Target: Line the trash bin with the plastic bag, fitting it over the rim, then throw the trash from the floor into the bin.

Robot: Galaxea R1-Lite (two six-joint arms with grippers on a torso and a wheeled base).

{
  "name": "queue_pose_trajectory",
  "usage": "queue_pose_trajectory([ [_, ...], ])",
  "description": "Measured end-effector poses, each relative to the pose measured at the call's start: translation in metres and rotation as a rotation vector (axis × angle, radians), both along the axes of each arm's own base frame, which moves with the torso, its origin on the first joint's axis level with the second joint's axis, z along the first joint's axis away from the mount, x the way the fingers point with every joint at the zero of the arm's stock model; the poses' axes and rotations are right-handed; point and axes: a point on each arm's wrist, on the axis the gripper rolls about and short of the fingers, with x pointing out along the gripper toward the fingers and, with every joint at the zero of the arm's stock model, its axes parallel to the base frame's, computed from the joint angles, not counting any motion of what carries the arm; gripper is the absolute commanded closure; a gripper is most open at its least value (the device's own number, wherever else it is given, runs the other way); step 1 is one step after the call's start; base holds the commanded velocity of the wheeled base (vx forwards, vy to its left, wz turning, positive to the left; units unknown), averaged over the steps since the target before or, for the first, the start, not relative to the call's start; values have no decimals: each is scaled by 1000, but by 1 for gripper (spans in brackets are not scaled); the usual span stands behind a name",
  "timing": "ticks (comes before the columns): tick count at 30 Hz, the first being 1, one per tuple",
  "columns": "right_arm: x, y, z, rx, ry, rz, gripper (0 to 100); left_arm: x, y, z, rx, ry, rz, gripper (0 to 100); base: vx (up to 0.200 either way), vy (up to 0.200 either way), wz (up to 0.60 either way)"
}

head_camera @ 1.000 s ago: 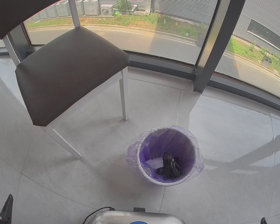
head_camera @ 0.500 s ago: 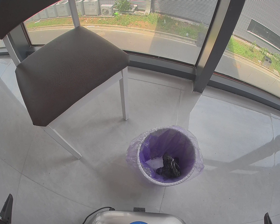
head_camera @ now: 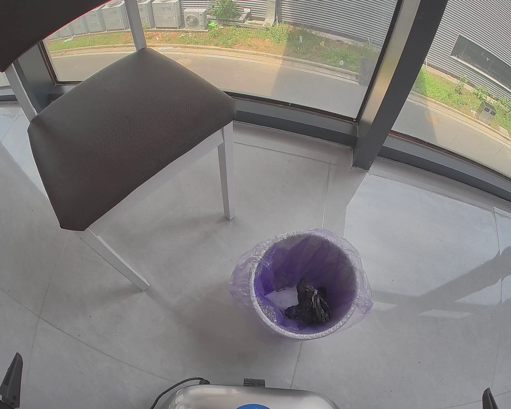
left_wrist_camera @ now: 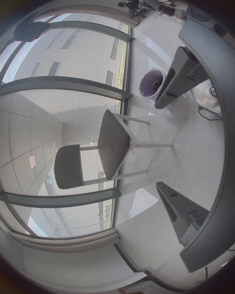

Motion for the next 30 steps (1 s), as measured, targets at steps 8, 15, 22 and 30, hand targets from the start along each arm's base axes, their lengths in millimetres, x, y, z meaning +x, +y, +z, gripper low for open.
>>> queue_pose_trajectory([
  [8,0,-1,0,40,-2,-49,0,0,0,0,-42,-1,3,0,0,0,0],
  [15,0,0,0,-23,-2,-1,0,0,0,0,6,-1,-9,0,0,0,0],
  [22,0,0,0,-13,0,4,0,0,0,0,12,-1,-13,0,0,0,0],
  [30,0,0,0,-16,-1,7,0,0,0,0,12,-1,-13,0,0,0,0],
])
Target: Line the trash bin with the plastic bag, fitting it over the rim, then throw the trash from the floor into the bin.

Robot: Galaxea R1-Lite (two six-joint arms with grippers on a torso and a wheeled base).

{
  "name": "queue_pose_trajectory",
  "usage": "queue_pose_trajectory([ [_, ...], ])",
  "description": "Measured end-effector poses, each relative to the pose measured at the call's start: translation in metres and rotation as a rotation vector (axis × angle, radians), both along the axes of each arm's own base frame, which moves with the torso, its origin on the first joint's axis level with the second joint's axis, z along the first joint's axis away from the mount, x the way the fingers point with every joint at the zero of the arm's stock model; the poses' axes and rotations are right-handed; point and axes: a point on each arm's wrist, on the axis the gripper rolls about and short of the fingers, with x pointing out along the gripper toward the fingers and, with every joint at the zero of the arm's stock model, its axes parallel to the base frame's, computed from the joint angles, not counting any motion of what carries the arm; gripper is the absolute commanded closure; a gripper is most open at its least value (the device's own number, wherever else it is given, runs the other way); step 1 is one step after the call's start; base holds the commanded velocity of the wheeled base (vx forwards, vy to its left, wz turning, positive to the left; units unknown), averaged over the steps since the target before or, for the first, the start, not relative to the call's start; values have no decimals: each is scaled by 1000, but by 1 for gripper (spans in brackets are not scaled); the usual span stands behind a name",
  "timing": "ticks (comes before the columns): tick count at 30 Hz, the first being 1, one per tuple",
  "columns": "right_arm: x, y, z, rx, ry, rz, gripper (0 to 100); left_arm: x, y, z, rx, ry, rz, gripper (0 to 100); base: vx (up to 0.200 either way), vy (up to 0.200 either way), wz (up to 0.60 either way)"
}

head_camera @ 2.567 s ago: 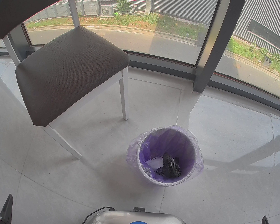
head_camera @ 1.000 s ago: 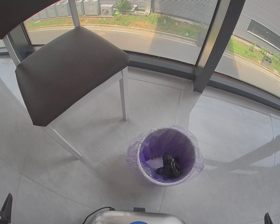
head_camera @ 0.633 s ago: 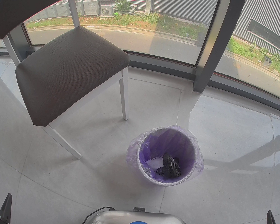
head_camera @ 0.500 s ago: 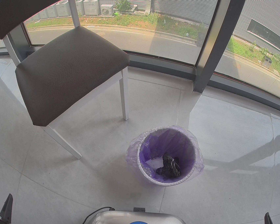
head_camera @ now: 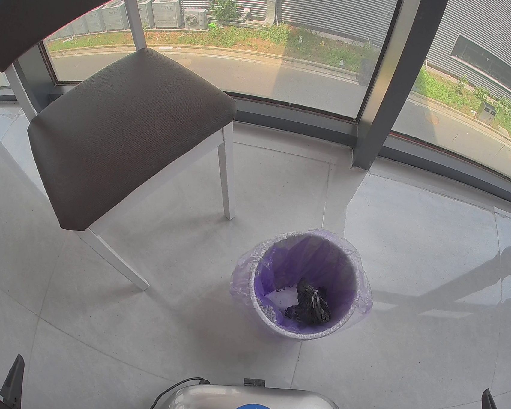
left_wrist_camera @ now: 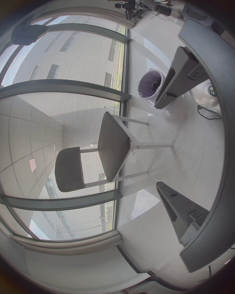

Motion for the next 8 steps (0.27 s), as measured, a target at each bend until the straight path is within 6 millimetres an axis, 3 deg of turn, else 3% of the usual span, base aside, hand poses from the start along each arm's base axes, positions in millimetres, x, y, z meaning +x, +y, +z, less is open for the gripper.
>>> queue_pose_trajectory([
  [8,0,0,0,1,0,0,0,0,0,0,0,0,0,0,0,0,0],
])
